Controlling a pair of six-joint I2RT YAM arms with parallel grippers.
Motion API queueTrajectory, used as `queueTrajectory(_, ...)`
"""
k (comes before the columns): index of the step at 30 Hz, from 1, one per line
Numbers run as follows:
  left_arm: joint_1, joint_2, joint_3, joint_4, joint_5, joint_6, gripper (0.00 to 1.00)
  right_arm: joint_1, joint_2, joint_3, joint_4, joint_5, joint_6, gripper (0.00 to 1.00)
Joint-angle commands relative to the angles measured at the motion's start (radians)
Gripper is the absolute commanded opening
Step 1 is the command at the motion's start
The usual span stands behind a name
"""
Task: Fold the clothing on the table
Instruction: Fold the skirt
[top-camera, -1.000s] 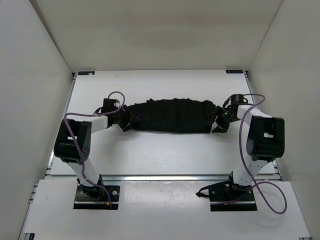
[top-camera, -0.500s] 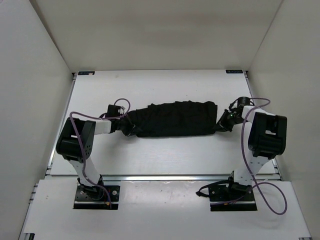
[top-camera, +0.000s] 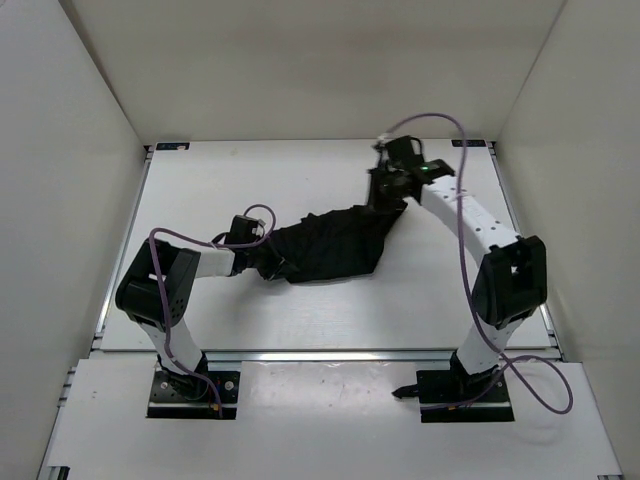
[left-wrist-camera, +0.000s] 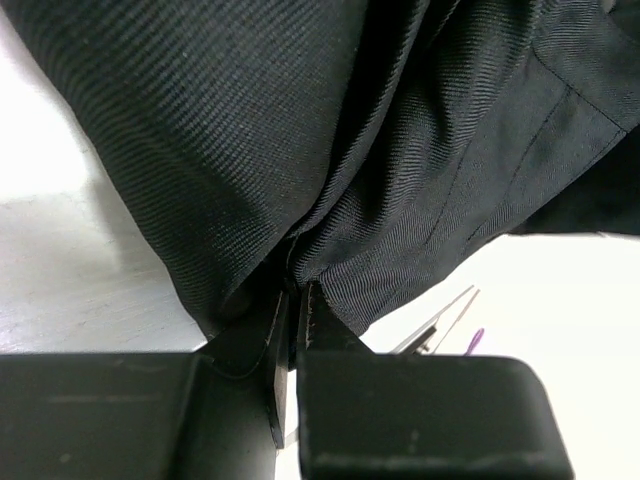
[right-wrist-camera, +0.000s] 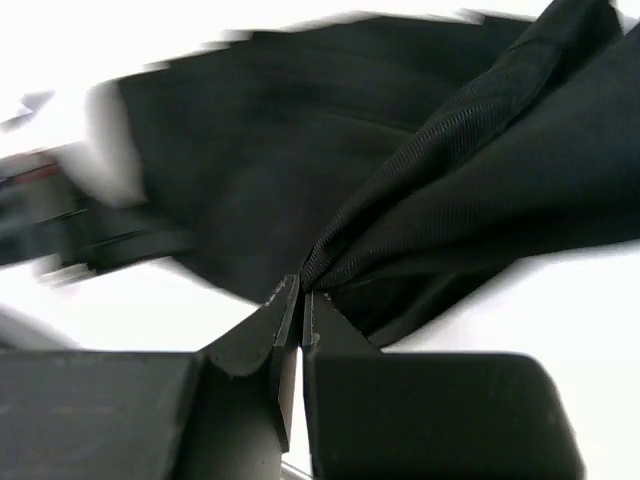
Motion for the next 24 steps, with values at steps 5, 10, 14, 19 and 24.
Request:
queueTrajectory(5, 0.024, -0.014, 0.048, -0.100, -0.038, 0.045, 0.00, 0.298, 0.214, 0.158, 0.075, -0.007, 0.030, 0.00)
queueTrajectory(10, 0.041, -0.019, 0.047, -0.135, -0.037, 0.085, 0.00, 0.427, 0.400, 0.224, 0.070, -0.011, -0.024, 0.00)
queueTrajectory(14, 0.039, -0.025, 0.044, -0.141, -0.035, 0.093, 0.00, 0.500, 0.497, 0.258, 0.047, 0.009, -0.035, 0.00)
queueTrajectory(19, 0.058, -0.043, 0.013, -0.152, -0.021, 0.111, 0.01, 0.513, 0.543, 0.282, 0.009, 0.094, -0.015, 0.00)
queueTrajectory(24, 0.053, -0.046, 0.001, -0.157, -0.023, 0.118, 0.09, 0.517, 0.581, 0.286, -0.059, 0.075, -0.014, 0.00)
